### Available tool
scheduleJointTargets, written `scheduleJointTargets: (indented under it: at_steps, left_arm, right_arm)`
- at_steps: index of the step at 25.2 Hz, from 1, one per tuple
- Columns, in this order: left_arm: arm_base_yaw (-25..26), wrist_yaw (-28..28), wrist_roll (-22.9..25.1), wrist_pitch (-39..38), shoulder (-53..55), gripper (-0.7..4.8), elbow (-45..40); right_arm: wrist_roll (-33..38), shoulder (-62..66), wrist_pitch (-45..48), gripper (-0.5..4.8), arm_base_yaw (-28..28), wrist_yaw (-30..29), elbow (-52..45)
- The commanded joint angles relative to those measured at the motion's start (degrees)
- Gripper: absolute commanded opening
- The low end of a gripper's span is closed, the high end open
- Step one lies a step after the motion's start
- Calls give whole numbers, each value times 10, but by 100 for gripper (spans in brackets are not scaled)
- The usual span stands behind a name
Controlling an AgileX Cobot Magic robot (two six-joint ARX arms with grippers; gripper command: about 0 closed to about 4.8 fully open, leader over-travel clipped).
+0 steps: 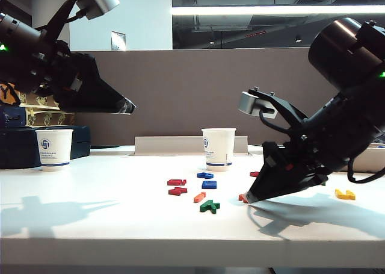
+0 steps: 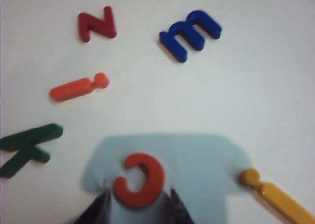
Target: Pick up the letter "c" and put it in the paper cup.
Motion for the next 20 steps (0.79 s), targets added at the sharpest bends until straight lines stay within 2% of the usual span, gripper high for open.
scheduleJointTargets:
  at_steps: [1, 20]
  left_arm:
    - [0, 0, 2, 7, -1, 53, 4]
    - [0, 0, 2, 5, -1, 53, 4]
  right_arm:
    - [2, 9, 5, 154, 2, 2, 11]
    - [2, 26, -13, 180, 3, 0, 22]
